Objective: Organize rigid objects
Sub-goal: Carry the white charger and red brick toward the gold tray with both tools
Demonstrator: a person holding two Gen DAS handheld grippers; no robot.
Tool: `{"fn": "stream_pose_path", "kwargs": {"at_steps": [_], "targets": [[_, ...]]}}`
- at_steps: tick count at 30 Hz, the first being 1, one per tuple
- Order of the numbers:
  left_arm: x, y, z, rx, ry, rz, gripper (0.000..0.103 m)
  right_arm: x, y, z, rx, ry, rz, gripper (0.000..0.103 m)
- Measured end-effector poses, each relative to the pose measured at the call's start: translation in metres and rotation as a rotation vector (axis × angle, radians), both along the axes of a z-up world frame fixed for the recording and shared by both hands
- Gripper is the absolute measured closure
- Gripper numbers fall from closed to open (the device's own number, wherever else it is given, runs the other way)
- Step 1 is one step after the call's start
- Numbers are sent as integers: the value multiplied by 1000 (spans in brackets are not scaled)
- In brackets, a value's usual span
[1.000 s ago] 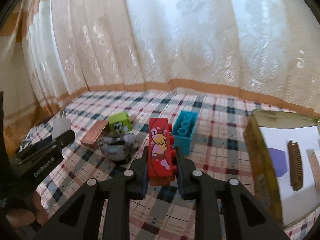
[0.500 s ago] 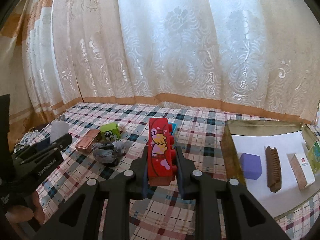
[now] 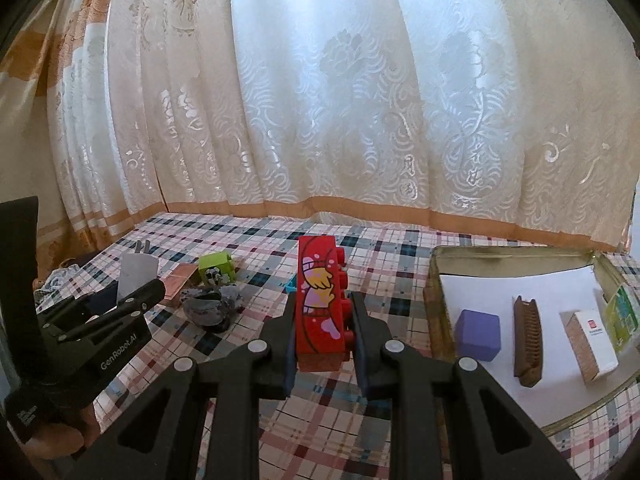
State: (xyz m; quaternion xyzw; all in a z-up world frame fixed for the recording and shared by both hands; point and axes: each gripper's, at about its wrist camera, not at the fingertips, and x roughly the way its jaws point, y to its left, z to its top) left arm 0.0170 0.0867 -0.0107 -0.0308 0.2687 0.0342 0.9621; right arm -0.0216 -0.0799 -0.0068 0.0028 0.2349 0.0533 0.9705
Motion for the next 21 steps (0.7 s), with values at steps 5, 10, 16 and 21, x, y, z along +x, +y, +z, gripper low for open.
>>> {"fn": "stream_pose_path", "kwargs": {"at_steps": [5,10,16,21], "targets": [[-3,-7,2,-11,-5,-6,66,-3,-7,2,5,-9,-11,78],[-5,-18,4,-10,-10,-21,66,-6,-13,4,9,-13,-14,78],[-7,-32,7,-3,-15,-40,66,-10,-23,7,13,-21,-23,78],[-6,-43,10,-5,-19,-51,66,-14,-32,10,14,-32,-34,78]]}}
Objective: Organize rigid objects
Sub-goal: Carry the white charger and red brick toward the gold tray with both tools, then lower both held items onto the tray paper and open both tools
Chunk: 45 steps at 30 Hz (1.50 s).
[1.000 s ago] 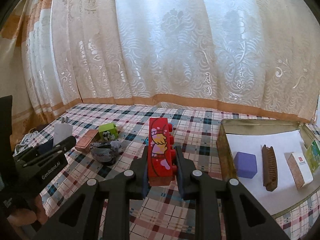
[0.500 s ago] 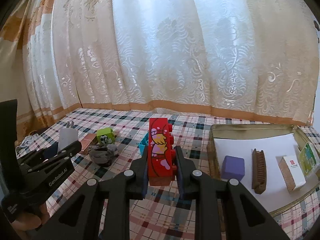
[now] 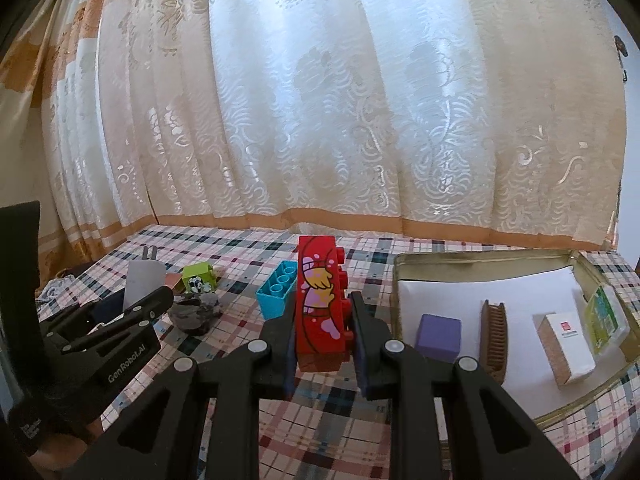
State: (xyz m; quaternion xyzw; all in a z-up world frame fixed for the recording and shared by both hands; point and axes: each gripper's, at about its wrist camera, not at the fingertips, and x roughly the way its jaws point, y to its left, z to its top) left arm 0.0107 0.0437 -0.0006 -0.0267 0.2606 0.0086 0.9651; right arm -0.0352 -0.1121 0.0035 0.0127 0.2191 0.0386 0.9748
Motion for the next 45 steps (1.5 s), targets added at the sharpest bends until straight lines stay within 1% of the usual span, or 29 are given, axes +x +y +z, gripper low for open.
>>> {"fn": "stream_pose_path", "kwargs": {"at_steps": [17,22,29,45], "targets": [[-4,-61,10,15,-18,-79,66,-12,-46,8,2,-23,-60,78],[-3,-80,14,5,-17,-107,66,-13,-64,10,4,-29,-90,78],[-2,-109,18,17,-27,-148,66,-16,-93,14,5,-41,-137,78],[1,-178,25,10,-26,-250,66,-20,-161,19,4,-56,-252,78]]}}
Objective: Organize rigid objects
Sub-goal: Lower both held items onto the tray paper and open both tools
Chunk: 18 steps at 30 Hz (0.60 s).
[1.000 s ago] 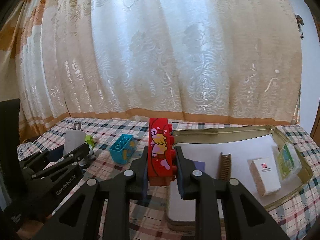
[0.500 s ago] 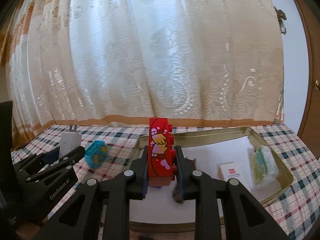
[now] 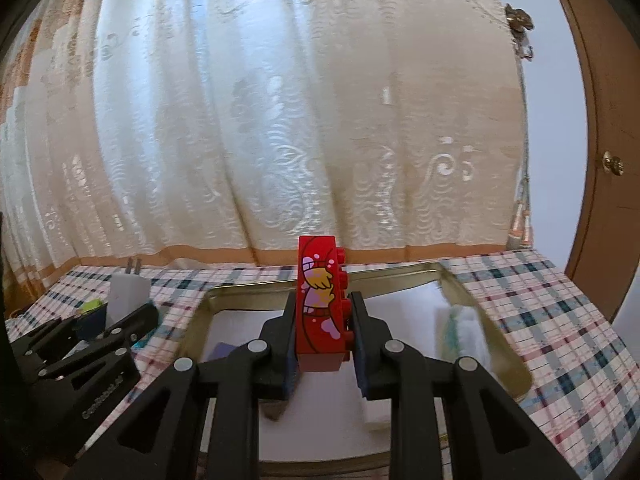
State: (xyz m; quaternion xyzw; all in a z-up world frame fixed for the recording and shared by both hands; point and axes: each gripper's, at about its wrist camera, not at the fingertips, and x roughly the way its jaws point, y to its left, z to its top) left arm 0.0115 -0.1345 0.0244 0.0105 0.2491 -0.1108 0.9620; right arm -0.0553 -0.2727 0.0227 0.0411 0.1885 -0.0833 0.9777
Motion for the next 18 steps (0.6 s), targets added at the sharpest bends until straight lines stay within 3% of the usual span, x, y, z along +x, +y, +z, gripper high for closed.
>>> {"fn": "stream_pose_path", "kwargs": {"at_steps": [8,18], "targets": [[5,-33,-5,10,21,-48,66,8,-31,-6,-8,34,-56,78],[16,-53,-24,42,74,-55,66,24,-29,-18,-38,99,-38,78]]}}
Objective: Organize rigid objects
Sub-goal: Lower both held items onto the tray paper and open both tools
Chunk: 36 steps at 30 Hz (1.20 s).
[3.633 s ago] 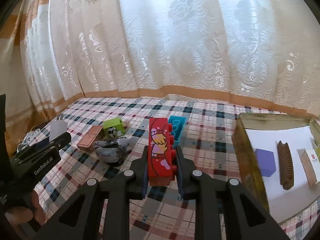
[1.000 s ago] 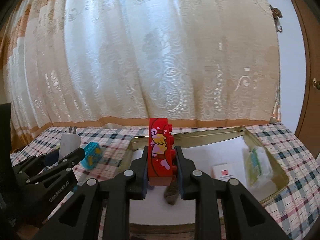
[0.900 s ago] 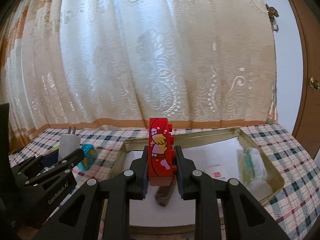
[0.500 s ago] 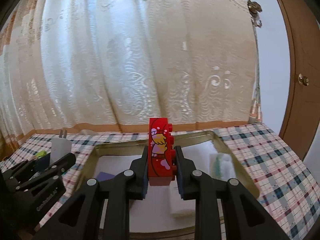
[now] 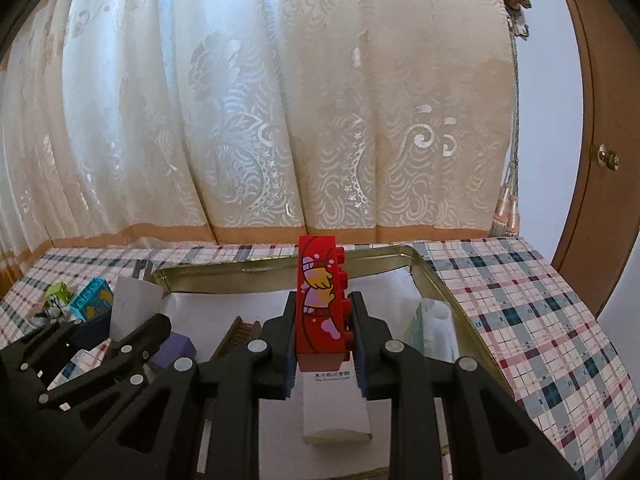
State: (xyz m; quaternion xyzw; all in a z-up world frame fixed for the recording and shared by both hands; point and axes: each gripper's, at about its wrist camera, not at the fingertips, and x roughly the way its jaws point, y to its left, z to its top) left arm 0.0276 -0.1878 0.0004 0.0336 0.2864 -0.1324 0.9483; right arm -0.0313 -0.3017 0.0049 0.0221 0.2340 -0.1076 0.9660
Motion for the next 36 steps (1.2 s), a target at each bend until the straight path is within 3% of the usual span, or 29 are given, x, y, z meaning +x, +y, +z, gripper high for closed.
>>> {"fn": "stream_pose_path", "kwargs": {"at_steps": [17,36], "targets": [[8,0,-10,-1,47,3,66,17,12,-20,-48,107,14,78],[14,-3,-15,30,87,3,66,23,16,-27,-34,135,32,78]]}}
